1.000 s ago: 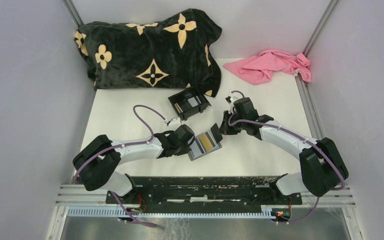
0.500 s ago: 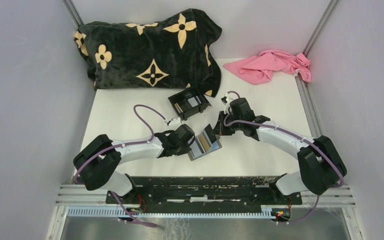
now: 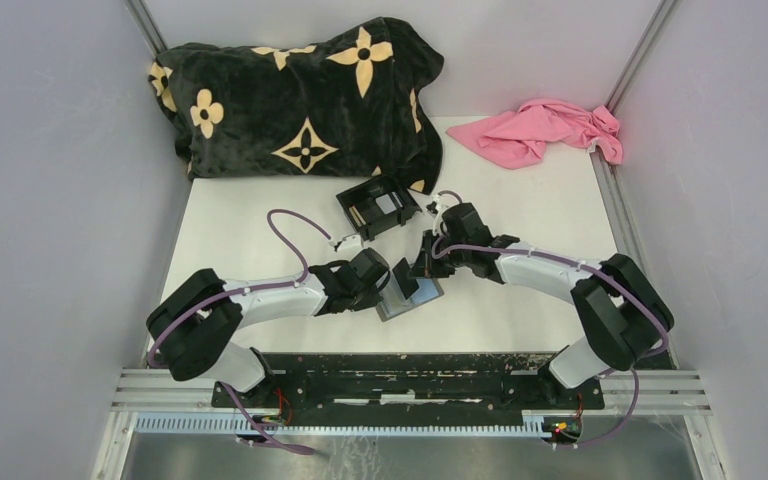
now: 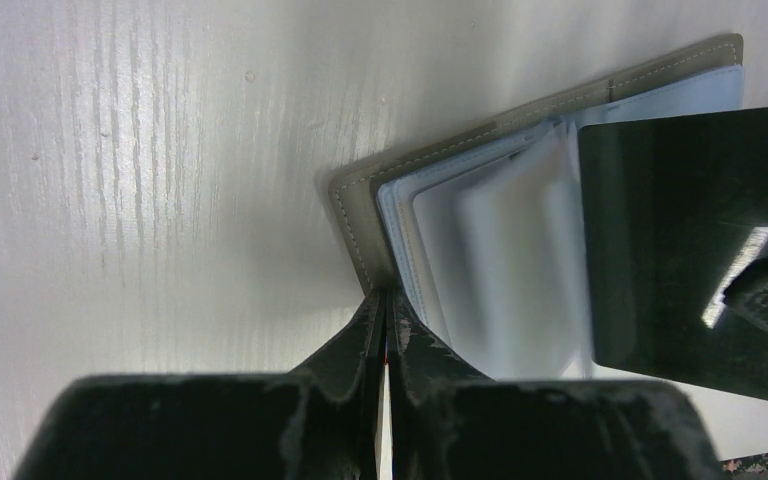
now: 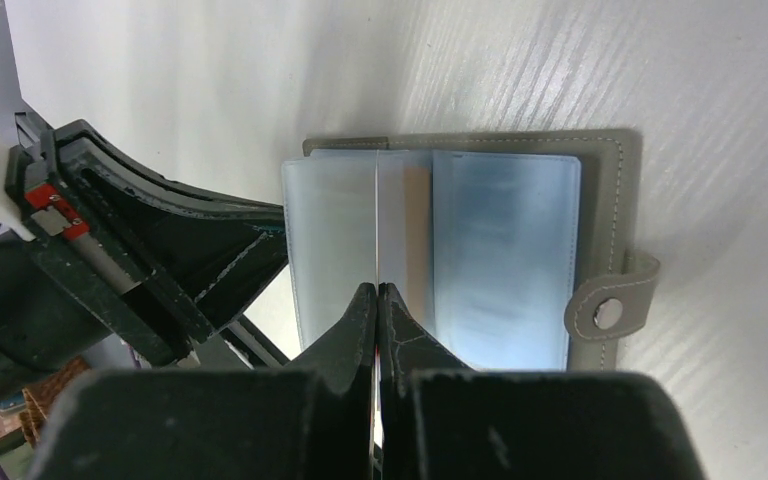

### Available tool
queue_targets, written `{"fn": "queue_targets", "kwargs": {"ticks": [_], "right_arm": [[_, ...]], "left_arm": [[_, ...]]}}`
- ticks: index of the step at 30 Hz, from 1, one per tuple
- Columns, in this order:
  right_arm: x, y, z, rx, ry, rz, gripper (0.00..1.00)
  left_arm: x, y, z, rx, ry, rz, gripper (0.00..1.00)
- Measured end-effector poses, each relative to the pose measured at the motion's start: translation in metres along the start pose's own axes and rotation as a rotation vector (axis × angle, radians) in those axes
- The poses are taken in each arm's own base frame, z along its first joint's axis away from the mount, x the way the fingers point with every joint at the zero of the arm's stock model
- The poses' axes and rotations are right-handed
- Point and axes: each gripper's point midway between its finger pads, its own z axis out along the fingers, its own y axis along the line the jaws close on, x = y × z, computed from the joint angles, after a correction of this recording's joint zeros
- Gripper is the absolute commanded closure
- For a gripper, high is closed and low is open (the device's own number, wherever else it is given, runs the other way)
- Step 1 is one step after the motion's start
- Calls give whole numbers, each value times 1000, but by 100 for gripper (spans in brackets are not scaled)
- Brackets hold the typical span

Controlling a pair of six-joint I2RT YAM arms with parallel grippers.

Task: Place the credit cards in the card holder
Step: Turn over the card slot in the card holder.

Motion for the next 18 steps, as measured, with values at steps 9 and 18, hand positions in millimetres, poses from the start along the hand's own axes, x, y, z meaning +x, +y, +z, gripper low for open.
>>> {"fn": "queue_targets", "kwargs": {"ticks": [9, 18], "right_arm": [[11, 0, 17, -4, 29, 9, 99], [13, -5, 18, 14, 30, 0, 99]], "left_arm": [[0, 0, 0, 1, -1, -1, 92], [0, 1, 0, 11, -7, -5, 92]]}}
